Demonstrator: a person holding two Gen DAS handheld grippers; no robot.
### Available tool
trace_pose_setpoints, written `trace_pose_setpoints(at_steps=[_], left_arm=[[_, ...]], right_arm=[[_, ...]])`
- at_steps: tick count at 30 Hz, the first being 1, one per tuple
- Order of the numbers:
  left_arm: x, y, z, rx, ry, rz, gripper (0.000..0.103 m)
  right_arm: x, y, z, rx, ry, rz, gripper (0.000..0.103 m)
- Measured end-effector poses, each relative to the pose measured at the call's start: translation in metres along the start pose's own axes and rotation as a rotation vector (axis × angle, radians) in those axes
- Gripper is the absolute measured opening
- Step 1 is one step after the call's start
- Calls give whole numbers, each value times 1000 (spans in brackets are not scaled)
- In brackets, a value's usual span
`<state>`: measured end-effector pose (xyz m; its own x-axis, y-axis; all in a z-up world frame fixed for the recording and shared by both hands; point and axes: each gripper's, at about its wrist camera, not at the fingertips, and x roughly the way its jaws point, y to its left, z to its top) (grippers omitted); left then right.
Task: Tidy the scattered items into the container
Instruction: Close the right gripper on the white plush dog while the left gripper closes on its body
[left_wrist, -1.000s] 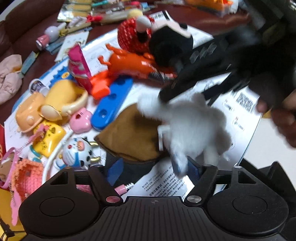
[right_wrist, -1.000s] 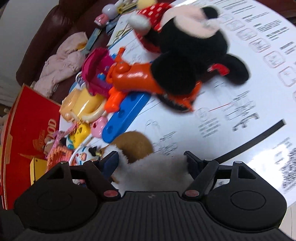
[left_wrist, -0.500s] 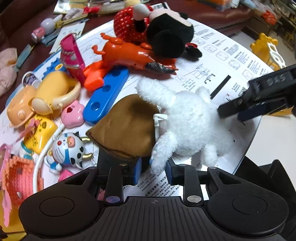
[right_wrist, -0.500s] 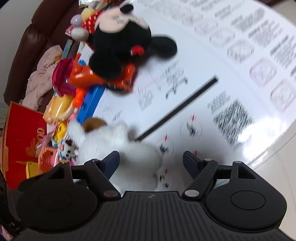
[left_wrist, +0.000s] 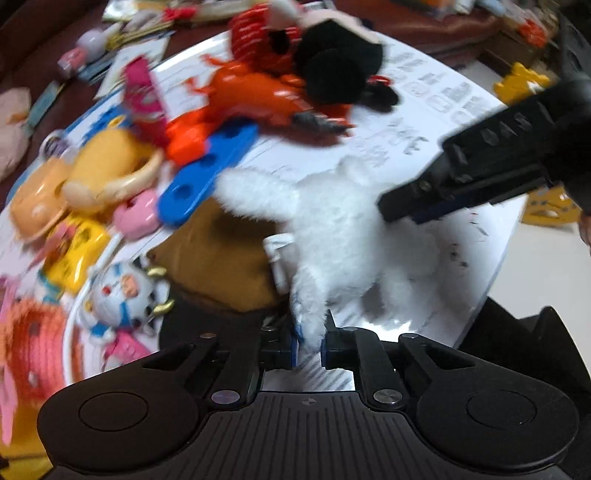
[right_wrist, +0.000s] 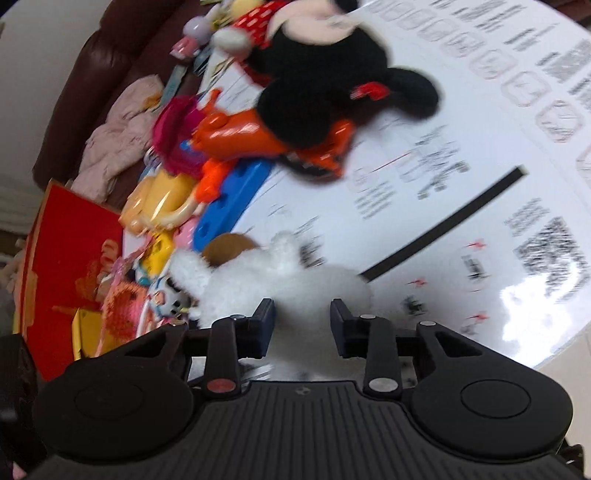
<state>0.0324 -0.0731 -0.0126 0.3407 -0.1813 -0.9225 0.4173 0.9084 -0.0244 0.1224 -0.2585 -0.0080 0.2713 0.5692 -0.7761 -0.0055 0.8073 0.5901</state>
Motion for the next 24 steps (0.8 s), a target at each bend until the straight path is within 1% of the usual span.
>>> trace_pose_setpoints(at_steps=[3, 6, 10, 13, 14, 15, 17, 20, 24], left_arm=[[-3, 22, -1, -69, 2, 26, 8], [-5, 32, 1, -99, -7, 38, 8], [-7, 30, 3, -99, -19, 36, 12], [-4, 30, 2, -114, -14, 33, 27], [-4, 29, 2, -119, -12, 29, 32], [-5, 28, 1, -124, -13, 17, 33], [-7, 25, 0, -121, -26, 8, 33], [-9, 24, 4, -121, -50, 39, 33], [-3, 34, 13, -165, -44, 68, 33]], right_arm=[[5, 14, -4, -72, 17, -7, 42], [6, 19, -4, -89, 33, 1, 42], [-5, 17, 6, -78, -13, -2, 42], [-4, 15, 16, -88, -48, -38, 42], [-2, 13, 19, -90, -58, -67, 42], [1, 11, 20, -86, -57, -88, 42], [9, 9, 18, -83, -27, -91, 42], [13, 15, 8, -121, 1, -80, 42], [14, 19, -2, -121, 33, -64, 42]])
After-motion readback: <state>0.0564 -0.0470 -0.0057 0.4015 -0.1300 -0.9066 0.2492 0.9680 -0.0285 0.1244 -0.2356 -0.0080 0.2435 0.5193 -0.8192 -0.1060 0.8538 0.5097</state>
